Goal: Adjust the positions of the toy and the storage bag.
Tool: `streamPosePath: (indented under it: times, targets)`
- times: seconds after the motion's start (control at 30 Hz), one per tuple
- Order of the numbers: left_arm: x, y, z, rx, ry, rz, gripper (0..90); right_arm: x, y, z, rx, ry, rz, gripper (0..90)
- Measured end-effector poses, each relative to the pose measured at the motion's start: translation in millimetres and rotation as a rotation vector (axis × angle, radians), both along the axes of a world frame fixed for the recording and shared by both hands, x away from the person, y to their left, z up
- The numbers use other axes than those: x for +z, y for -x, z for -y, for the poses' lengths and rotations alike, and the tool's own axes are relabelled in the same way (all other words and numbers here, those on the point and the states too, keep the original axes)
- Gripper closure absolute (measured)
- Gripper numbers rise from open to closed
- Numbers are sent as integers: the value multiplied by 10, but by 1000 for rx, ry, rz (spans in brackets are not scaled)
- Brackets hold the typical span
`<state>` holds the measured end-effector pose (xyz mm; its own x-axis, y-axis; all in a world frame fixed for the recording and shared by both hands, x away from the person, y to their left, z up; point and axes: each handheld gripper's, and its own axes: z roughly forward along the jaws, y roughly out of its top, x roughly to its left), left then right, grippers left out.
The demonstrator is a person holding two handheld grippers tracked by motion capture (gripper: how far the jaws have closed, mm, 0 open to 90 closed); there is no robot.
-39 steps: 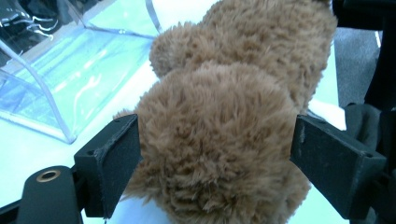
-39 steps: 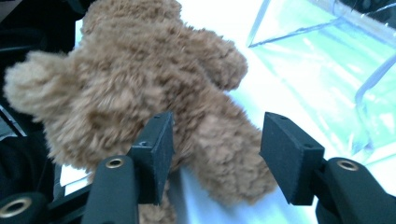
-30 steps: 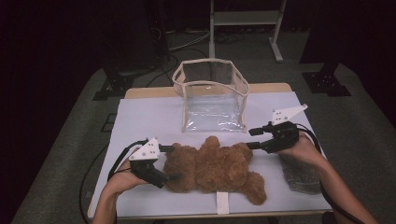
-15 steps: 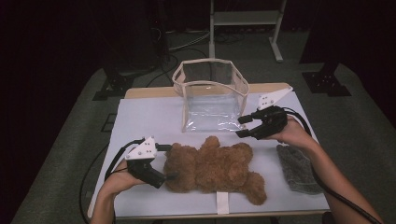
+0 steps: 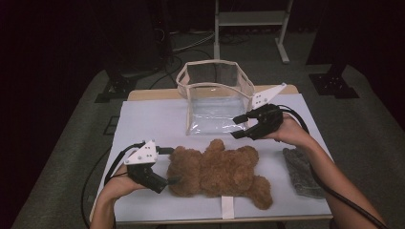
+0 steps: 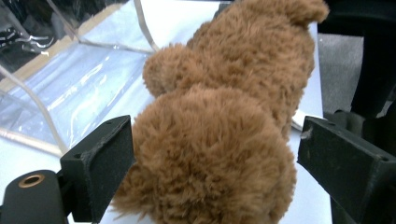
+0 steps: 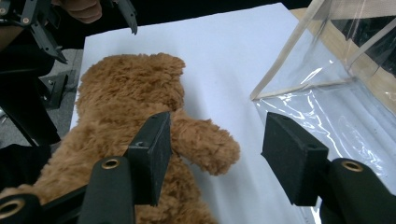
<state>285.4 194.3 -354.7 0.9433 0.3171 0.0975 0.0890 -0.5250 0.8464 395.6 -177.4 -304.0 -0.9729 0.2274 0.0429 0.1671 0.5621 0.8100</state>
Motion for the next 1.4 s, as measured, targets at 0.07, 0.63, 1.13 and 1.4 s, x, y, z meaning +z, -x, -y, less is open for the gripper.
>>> streamPosePath:
  times: [0.07,0.63,1.13,1.4]
  targets:
    - [2,0,-8,8,-8,2,97,24,-35,-22,-2,-3,-1,407]
    - [21,-4,-95,0,21,6,97,240,-275,-283,39,41,2,407]
    - [-14,-43,-151,12,5,-12,97,450,-607,-439,43,98,15,411]
    - [-49,-41,-212,29,-3,-25,97,546,-800,-467,50,137,9,423]
